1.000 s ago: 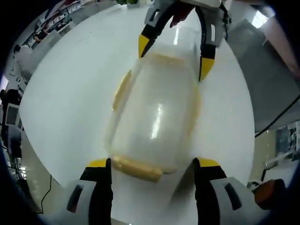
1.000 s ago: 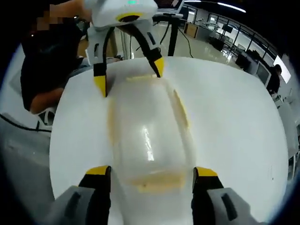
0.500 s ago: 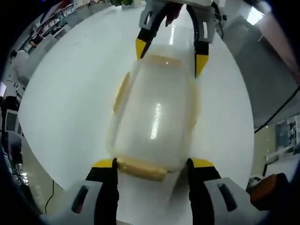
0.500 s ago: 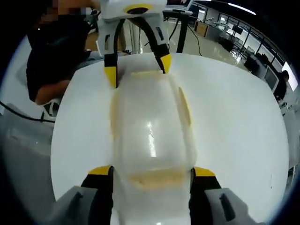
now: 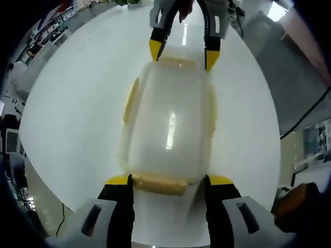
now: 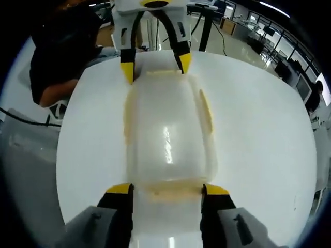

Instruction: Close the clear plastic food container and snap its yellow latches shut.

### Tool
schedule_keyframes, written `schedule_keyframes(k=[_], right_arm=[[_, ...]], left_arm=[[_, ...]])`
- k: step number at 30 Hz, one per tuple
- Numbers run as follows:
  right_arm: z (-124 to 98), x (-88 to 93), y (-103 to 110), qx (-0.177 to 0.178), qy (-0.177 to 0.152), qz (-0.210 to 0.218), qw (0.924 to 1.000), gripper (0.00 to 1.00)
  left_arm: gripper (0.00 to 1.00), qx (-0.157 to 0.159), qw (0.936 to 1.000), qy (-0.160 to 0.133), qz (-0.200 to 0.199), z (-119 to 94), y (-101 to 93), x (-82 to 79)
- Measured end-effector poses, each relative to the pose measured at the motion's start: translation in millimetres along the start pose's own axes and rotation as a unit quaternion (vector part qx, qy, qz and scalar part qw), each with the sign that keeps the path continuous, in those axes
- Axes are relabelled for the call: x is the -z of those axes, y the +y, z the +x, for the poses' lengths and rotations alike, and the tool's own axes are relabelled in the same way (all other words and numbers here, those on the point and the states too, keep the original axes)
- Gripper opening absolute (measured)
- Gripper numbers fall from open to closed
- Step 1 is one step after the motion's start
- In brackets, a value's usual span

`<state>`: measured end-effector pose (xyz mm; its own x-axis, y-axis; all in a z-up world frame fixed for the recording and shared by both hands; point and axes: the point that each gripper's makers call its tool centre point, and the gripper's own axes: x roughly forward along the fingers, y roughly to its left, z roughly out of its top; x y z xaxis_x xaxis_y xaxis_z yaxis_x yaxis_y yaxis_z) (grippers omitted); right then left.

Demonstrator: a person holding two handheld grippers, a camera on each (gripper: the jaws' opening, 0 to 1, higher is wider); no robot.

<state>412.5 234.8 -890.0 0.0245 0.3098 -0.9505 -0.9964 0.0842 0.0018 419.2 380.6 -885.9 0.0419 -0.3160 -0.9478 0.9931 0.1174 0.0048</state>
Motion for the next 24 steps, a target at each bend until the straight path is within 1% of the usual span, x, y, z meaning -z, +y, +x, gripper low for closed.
schedule_keyframes(k=[1, 2, 3, 4, 5, 7, 9, 11, 15, 18, 24], right_arm=[[-0.1, 0.8, -0.3, -0.003, 0.002, -0.011, 0.9999, 0.47], [-2.4, 3.4, -1.1, -0.009, 0.007, -0.03, 0.9995, 0.37], [-2.3, 2.1, -6.4, -0.003, -0.001, -0.022, 0.9998, 0.38], [-1.1, 4.6, -4.0, -0.022, -0.005, -0.044, 0.9988, 0.38], [-2.5, 7.3, -7.5, -0.01, -0.006, -0.015, 0.9998, 0.37], [-0.7, 7.8, -6.9, -0.011, -0.01, -0.019, 0.9997, 0.37], [1.5, 6.7, -4.2, -0.005, -0.002, -0.033, 0.9994, 0.38], [-1.0, 4.7, -1.9, -0.006, 0.007, -0.031, 0.9995, 0.38], [0.1, 5.4, -2.3, -0.019, 0.031, -0.056, 0.9978, 0.38], [0.9, 4.8, -2.0, -0.018, 0.038, -0.054, 0.9977, 0.39], [0.2, 5.5, -2.5, -0.018, 0.037, -0.054, 0.9977, 0.38]], left_arm=[[0.53, 0.0, 1.0, 0.0, 0.001, 0.1, 0.0, 0.1], [0.53, 0.003, 1.0, 0.0, 0.008, 0.1, -0.2, 0.8], [0.53, 0.006, 0.9997, 0.002, 0.023, 0.1, -0.1, 1.5], [0.52, 0.005, 0.9999, 0.002, 0.015, 1.2, 1.3, 2.1], [0.52, 0.004, 0.9998, 0.002, 0.018, 1.5, 1.8, 2.2], [0.51, 0.004, 0.9998, 0.002, 0.018, 1.9, 2.0, 2.6], [0.51, 0.005, 0.9998, 0.002, 0.02, 1.7, 1.8, 3.0], [0.51, 0.006, 0.9998, 0.002, 0.021, 1.6, 1.7, 3.3], [0.51, 0.004, 0.9998, 0.006, 0.02, 1.7, 0.5, 3.8], [0.51, 0.003, 0.9998, 0.006, 0.02, 1.1, -0.3, 4.0], [0.5, 0.004, 0.9997, -0.002, 0.023, -0.3, -1.7, 4.1]])
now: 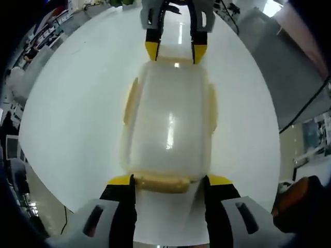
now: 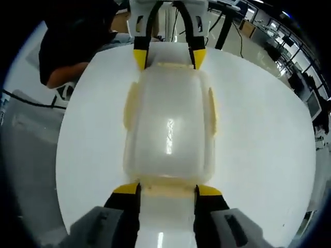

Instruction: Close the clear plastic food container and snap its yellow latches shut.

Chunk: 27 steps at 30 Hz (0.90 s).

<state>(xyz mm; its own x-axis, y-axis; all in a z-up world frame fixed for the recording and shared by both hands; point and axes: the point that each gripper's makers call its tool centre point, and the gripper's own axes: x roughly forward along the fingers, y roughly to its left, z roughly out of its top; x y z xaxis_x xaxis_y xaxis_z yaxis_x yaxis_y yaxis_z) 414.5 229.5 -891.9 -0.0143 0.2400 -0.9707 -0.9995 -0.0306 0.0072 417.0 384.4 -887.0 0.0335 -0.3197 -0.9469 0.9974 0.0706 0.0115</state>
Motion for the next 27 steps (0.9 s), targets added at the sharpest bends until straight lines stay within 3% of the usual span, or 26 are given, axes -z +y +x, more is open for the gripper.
schedule_keyframes(k=[1, 2, 3, 4, 14, 24, 27], right_arm=[[-0.1, 0.1, -0.1, 0.0, -0.001, 0.0, 1.0, 0.38], [-0.2, -0.7, 0.1, 0.0, -0.002, -0.005, 1.0, 0.38], [-1.2, 0.1, -0.2, 0.001, 0.003, -0.023, 0.9997, 0.38], [-0.2, -1.8, 0.3, 0.001, 0.0, -0.005, 1.0, 0.38], [-0.7, -0.1, 0.6, -0.001, 0.003, -0.008, 1.0, 0.38], [-2.1, 2.0, 0.8, 0.003, -0.059, -0.001, 0.9983, 0.37], [-1.0, 1.7, 2.0, 0.002, -0.049, -0.006, 0.9988, 0.37]], left_arm=[[0.45, 0.003, 1.0, 0.0, 0.006, -0.7, -0.3, 0.7], [0.37, 0.016, 0.9986, 0.006, 0.05, -5.0, -1.8, 1.8], [0.36, 0.028, 0.9996, -0.005, -0.01, -5.9, -10.6, -1.0], [0.36, 0.027, 0.9994, -0.006, 0.018, -11.1, -5.1, -2.2], [0.37, 0.013, 0.9997, 0.009, 0.018, -8.3, -2.1, -2.8], [0.36, 0.011, 0.9995, 0.021, 0.021, -6.6, 10.5, 1.5], [0.36, 0.019, 0.9996, 0.012, 0.016, -6.0, 9.2, 1.5]])
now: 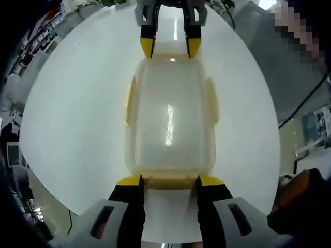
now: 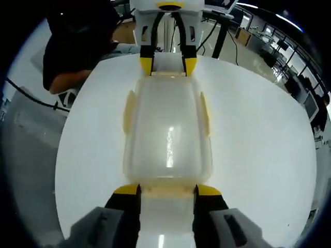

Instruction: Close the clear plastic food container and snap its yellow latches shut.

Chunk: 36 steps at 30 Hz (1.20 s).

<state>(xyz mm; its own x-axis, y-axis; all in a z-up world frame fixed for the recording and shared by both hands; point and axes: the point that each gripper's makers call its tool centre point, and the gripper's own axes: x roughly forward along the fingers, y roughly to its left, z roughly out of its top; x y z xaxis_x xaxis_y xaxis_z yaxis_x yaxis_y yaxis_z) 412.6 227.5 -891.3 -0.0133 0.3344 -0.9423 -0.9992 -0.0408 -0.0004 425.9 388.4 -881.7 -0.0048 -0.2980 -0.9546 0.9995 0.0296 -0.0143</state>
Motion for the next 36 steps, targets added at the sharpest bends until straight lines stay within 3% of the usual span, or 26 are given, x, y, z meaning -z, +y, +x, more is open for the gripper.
schedule_keyframes(k=[5, 12, 21, 31, 36], right_arm=[[-1.6, 2.3, 1.9, 0.004, 0.025, -0.013, 0.9996, 0.37], [-18.2, 1.0, -1.3, 0.008, 0.018, -0.019, 0.9996, 0.37], [-49.5, -9.4, 4.7, 0.008, -0.003, -0.024, 0.9997, 0.37], [-68.1, 0.3, 16.5, 0.011, -0.001, -0.024, 0.9997, 0.37], [-75.2, 3.1, 20.0, 0.013, -0.005, -0.018, 0.9997, 0.37]], left_arm=[[0.36, 0.001, 1.0, 0.008, -0.005, 3.7, -0.1, 0.7], [0.36, -0.014, 0.9998, -0.008, -0.008, -13.4, -0.8, -7.6], [0.36, -0.025, 0.9996, -0.007, -0.008, -41.9, -12.3, -20.1], [0.37, -0.028, 0.9996, -0.009, -0.004, -56.6, -29.4, -44.4], [0.36, -0.033, 0.9994, -0.007, 0.007, -62.0, -28.7, -49.6]])
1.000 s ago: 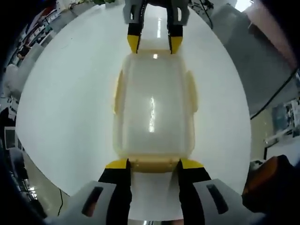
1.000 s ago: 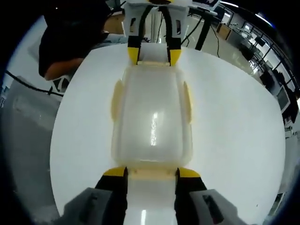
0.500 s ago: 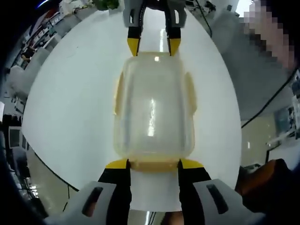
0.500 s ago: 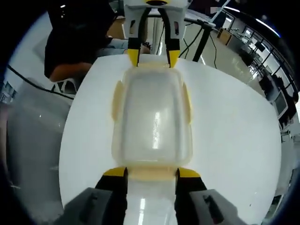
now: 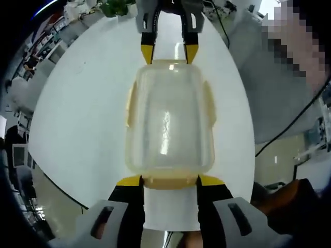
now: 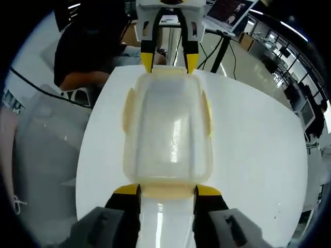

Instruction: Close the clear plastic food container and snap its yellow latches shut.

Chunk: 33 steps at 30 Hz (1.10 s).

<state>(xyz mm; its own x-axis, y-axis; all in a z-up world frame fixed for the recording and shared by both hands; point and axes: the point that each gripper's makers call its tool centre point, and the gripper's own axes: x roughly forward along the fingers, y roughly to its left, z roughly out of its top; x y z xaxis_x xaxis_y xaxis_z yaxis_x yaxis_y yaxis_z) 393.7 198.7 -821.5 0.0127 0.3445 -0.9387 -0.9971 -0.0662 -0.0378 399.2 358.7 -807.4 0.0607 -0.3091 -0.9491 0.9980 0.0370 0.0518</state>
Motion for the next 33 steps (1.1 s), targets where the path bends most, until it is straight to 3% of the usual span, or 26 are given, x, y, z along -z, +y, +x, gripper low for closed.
schedule_keyframes(k=[16, 33], right_arm=[[-19.3, 28.7, 3.5, -0.003, 0.012, 0.0, 0.9999, 0.37], [-36.7, 75.5, 2.1, 0.009, 0.029, 0.017, 0.9994, 0.37]], left_arm=[[0.37, 0.007, 0.9995, -0.029, -0.007, -5.0, -5.6, -36.7], [0.37, 0.01, 0.9992, -0.037, 0.011, 15.7, 1.6, -85.2]])
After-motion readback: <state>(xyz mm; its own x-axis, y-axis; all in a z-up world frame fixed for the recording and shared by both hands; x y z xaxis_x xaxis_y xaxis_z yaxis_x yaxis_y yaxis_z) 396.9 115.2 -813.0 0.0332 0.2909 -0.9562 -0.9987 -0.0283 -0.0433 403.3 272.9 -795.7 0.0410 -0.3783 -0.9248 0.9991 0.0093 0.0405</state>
